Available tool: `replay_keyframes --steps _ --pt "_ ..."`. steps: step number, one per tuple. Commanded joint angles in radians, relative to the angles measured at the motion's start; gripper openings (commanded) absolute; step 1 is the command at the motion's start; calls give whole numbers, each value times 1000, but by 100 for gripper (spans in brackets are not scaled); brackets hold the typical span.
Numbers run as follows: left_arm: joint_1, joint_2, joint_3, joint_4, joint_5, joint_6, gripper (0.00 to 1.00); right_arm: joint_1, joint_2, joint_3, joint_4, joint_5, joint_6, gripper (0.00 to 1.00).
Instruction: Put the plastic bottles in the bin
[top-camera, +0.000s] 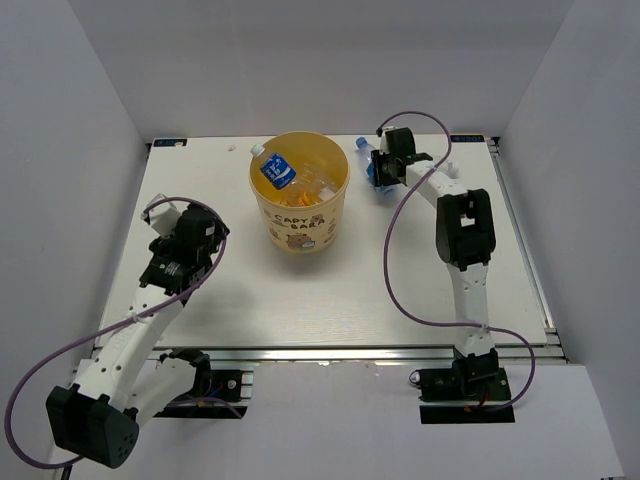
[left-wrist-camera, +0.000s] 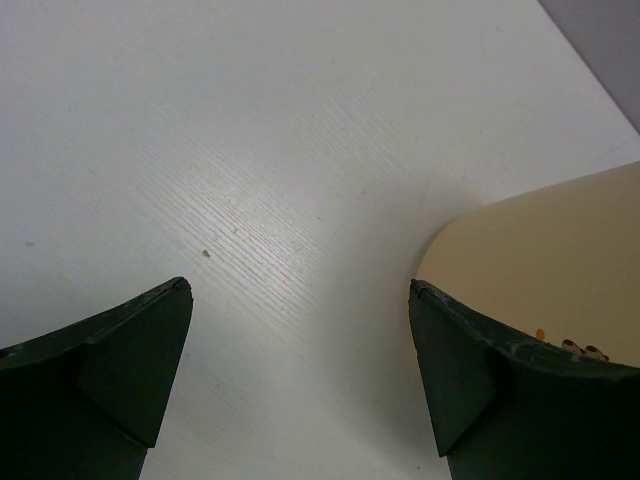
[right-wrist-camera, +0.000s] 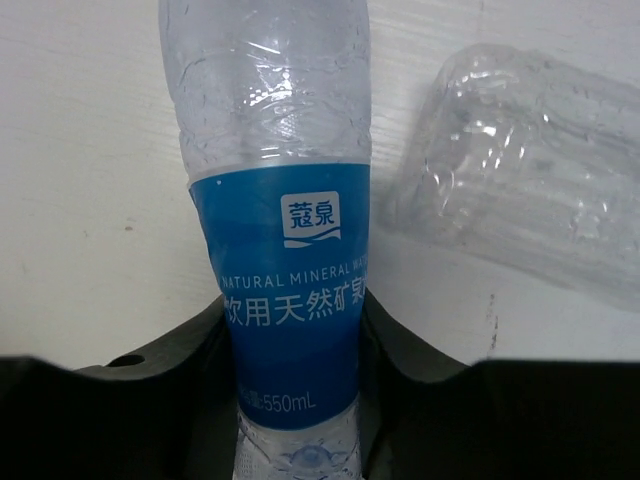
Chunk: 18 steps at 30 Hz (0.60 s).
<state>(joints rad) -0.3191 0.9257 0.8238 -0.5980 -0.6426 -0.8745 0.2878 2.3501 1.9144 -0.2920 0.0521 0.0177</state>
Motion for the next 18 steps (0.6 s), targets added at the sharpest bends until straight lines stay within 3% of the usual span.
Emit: replay_keyframes --steps 1,9,13,18 --pt "-1 39 38 1 15 -12 98 1 -118 -36 4 8 19 33" --pt "0 81 121 -25 -20 6 98 1 -423 -74 -35 -60 66 28" --pt "0 104 166 -42 -31 5 98 17 -523 -42 -36 -224 149 27" --pt "-1 102 166 -51 -35 12 98 161 -603 -24 -36 -273 160 30"
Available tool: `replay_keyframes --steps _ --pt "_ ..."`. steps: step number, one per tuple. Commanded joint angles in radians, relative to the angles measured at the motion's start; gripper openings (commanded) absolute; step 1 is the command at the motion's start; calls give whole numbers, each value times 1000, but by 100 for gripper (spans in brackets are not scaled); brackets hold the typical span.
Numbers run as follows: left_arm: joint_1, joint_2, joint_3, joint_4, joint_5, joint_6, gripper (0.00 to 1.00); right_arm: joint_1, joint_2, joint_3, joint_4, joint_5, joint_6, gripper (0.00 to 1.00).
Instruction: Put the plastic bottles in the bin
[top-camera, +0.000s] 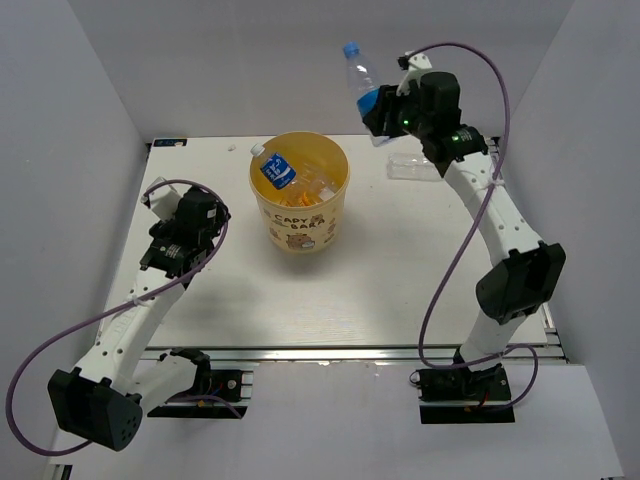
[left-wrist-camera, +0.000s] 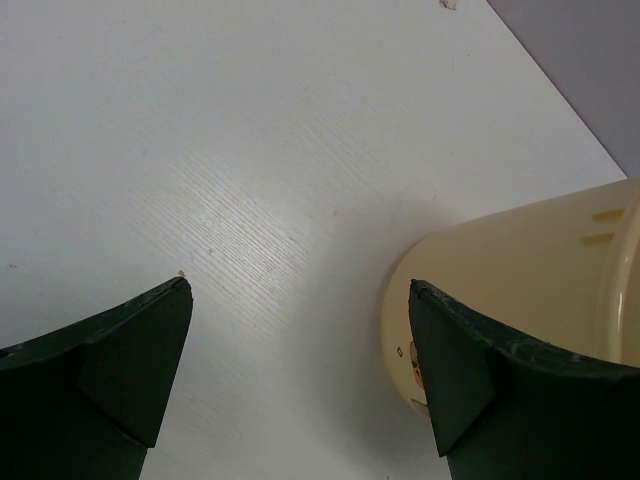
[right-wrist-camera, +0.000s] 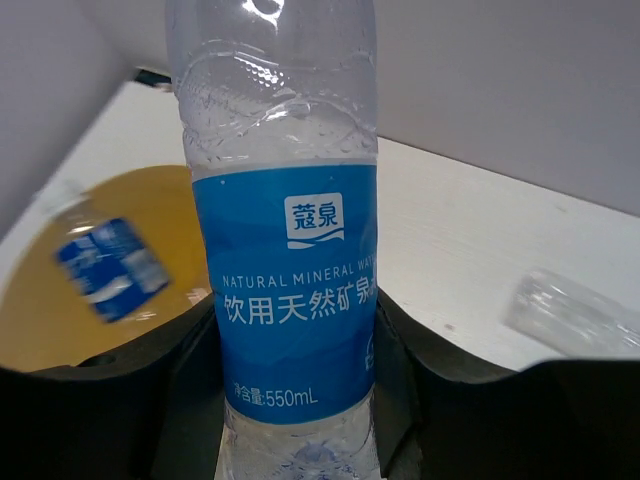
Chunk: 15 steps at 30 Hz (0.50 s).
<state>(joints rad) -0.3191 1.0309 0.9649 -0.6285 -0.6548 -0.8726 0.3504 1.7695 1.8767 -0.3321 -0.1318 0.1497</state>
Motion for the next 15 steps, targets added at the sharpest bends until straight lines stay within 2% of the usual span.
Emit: replay_keyframes --steps 1,4,9,10,13,14,15 --pt "0 -2 29 -26 -25 11 98 122 -27 9 16 -88 24 30" --pt "0 -3 31 -37 -37 10 98 196 -27 4 25 -121 2 34" --pt "0 -12 34 -59 -40 10 98 220 -28 -31 36 -146 -32 45" --pt "0 -20 29 -54 -37 17 98 226 -24 -22 16 -172 -89 48" --pt "0 -25 34 -71 -42 24 98 283 -16 -14 -30 -169 -172 58" --pt "0 -25 40 -85 -39 24 98 294 -15 -24 -28 -137 -192 69" --pt "0 -28 43 -92 -37 26 98 305 -12 -30 -31 -121 -200 75"
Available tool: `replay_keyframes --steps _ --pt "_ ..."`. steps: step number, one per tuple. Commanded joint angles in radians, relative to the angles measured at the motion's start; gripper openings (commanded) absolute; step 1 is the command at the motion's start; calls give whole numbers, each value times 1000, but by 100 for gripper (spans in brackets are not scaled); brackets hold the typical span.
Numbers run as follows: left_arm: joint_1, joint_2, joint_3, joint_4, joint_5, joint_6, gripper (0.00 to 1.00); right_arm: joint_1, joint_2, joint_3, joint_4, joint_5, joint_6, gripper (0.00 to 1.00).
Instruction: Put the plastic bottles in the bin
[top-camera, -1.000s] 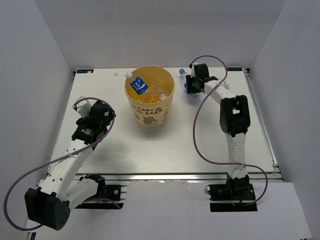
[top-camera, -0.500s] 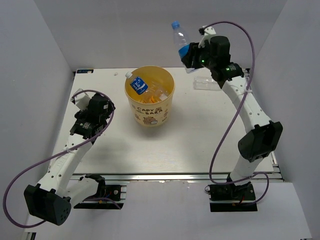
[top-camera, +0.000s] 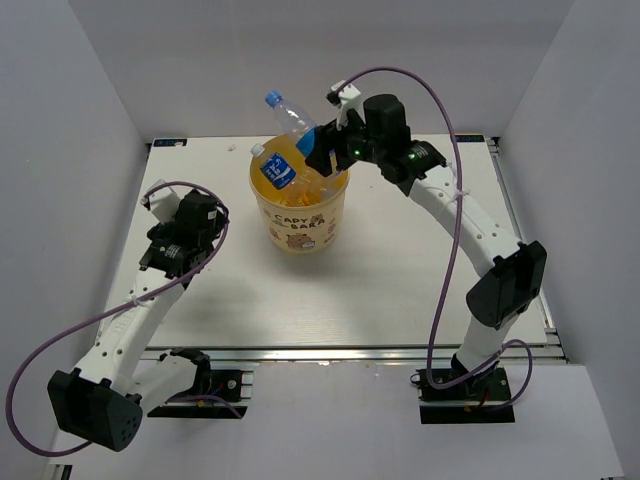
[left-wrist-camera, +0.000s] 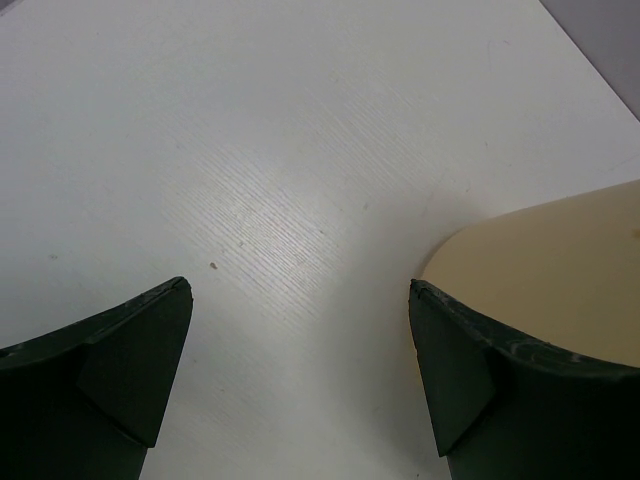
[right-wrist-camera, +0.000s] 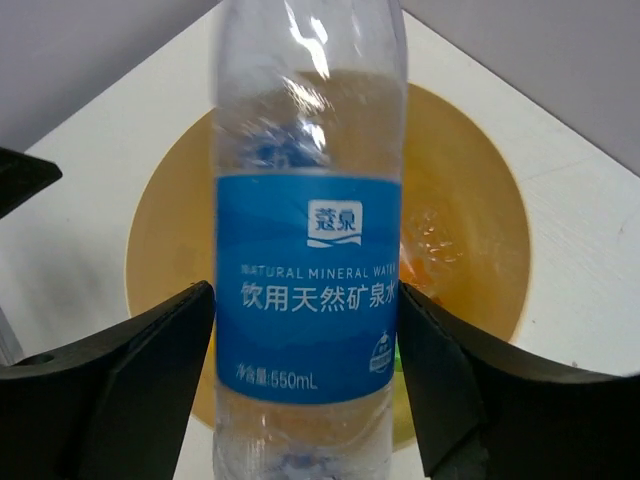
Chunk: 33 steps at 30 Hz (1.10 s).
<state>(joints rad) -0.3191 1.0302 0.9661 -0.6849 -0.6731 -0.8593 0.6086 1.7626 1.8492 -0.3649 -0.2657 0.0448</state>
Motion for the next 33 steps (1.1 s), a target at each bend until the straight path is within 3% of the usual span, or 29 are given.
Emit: replay_keyframes --steps 1,2,4,12,17,23,25,26,28,29,33 --pt "0 -32 45 -44 -22 14 98 48 0 1 0 26 -103 78" --pt "0 -44 45 -59 -28 13 98 48 8 10 -5 77 -97 85" --pt "0 -61 46 -56 -32 17 98 48 18 74 -45 106 -120 89" --pt "0 -93 57 -58 -57 29 98 46 2 120 -69 170 -158 89" --pt "0 -73 45 -31 -59 37 98 16 -49 58 -23 341 -137 89" --pt "2 -6 72 -15 -78 34 98 -272 -14 65 -28 312 15 89" --pt "2 2 77 -16 -91 43 98 -306 12 30 9 205 -115 89" --pt "5 5 80 -16 -100 43 98 -338 21 6 23 133 -293 89" --pt "6 2 77 -4 -94 57 98 -368 67 -36 34 19 -443 89" --pt "8 -7 72 -5 -100 59 98 -397 86 -36 12 -15 -615 89" --pt "11 -39 39 25 -115 69 98 -466 228 106 -199 -136 -911 89"
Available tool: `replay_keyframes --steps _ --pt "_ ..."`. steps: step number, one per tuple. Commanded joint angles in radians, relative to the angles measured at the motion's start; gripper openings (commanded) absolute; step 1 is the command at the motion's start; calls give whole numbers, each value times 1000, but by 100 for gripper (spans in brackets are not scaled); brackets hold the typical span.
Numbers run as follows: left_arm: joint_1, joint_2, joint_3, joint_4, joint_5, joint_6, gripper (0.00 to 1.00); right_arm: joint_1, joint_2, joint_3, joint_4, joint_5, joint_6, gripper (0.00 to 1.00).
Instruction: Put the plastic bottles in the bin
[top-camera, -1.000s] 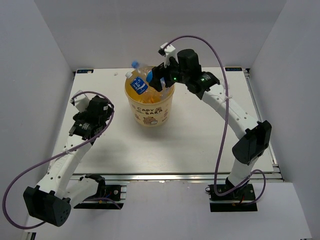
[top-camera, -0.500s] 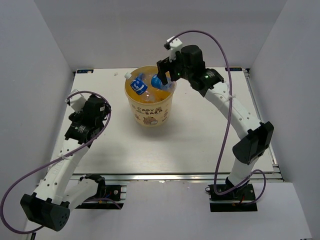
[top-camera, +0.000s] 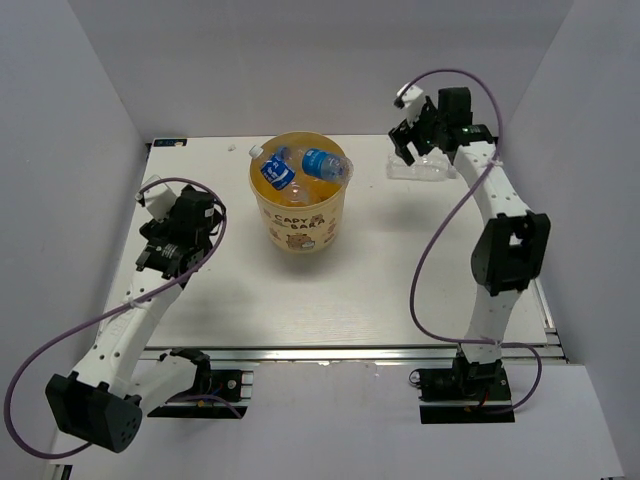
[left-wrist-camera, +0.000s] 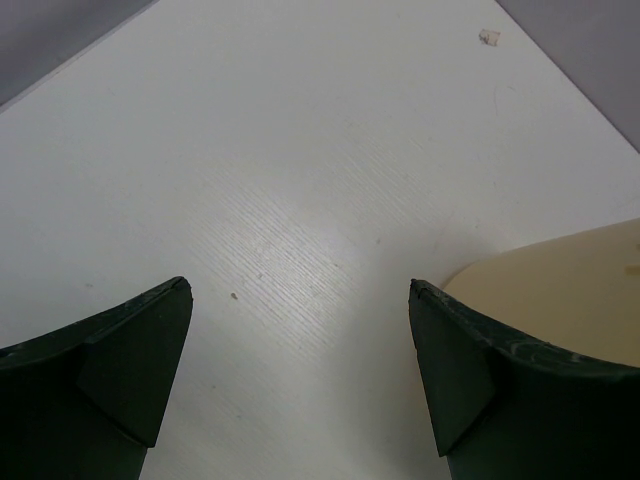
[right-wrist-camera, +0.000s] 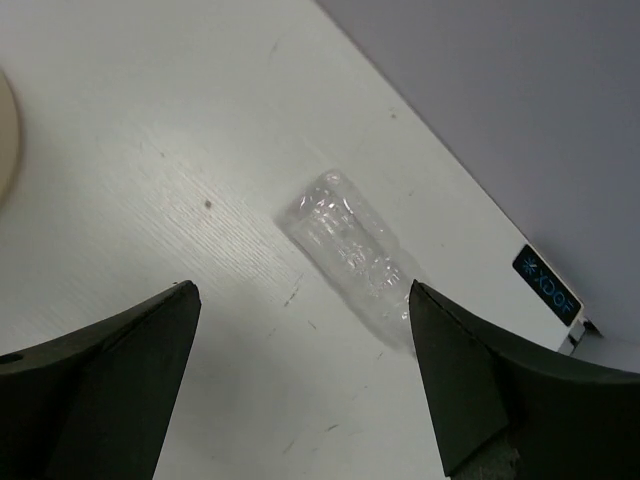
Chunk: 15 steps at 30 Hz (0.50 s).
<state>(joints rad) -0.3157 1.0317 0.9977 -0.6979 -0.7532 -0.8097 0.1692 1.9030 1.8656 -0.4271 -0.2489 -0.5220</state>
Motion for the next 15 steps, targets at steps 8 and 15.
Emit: replay_keyframes --steps 8,15 --pt "13 36 65 70 -57 43 98 -60 350 320 -263 -93 -501 89" --pt "30 83 79 120 -75 52 98 -62 464 323 -121 49 -567 89"
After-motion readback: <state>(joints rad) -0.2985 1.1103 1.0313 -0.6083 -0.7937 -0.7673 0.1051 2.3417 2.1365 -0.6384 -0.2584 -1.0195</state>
